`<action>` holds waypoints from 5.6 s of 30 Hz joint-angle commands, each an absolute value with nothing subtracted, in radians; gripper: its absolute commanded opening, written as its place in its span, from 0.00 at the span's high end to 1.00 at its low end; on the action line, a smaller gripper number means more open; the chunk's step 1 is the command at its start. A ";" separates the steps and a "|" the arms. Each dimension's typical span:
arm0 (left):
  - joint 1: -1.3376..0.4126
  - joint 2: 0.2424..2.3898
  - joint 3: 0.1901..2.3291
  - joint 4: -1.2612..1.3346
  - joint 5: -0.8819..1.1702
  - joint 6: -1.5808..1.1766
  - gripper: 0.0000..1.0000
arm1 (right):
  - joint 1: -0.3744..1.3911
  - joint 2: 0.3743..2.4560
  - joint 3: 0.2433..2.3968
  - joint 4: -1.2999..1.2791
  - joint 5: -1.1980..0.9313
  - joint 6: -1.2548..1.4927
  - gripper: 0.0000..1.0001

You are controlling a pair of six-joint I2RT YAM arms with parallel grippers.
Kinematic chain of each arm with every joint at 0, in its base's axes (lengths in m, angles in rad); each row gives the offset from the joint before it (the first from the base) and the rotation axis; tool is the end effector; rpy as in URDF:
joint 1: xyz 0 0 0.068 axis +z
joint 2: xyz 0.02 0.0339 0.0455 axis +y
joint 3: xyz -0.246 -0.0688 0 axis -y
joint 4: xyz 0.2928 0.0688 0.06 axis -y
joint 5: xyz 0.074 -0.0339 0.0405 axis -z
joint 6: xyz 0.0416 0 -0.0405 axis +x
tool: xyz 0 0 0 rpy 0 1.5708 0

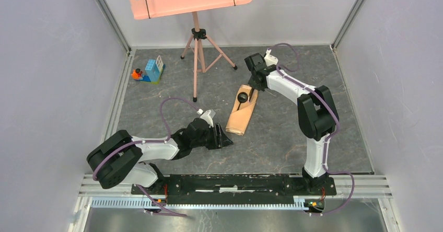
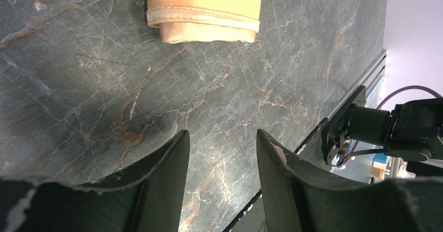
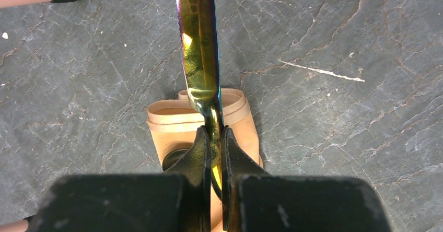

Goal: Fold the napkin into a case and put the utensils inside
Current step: Insert the knife into the folded napkin.

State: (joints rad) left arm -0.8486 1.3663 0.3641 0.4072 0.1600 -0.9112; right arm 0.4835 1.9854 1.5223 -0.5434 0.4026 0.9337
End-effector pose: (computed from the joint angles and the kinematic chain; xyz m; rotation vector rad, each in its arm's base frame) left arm 0.1759 -0.2096 0.0755 0.0270 2.4076 -1.1068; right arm 0.4218 0.2031 0.1667 0.6906 2.3643 0.0829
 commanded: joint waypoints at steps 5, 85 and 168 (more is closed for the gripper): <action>-0.853 1.381 0.364 0.465 0.150 -0.933 0.43 | 0.506 2.010 1.560 -0.553 0.444 0.960 1.00; -0.880 1.438 0.417 0.388 0.179 -0.985 0.46 | 0.069 2.201 1.408 0.139 -0.754 0.349 0.49; -0.917 1.216 0.342 0.401 0.138 -0.735 0.55 | 0.114 1.822 0.572 1.008 -0.547 1.002 0.99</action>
State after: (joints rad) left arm -0.9020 1.1091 0.3557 0.2802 0.1078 -0.7525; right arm 0.1162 1.8957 0.6033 0.9638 -0.6155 0.9874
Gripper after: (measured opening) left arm 0.449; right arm 0.007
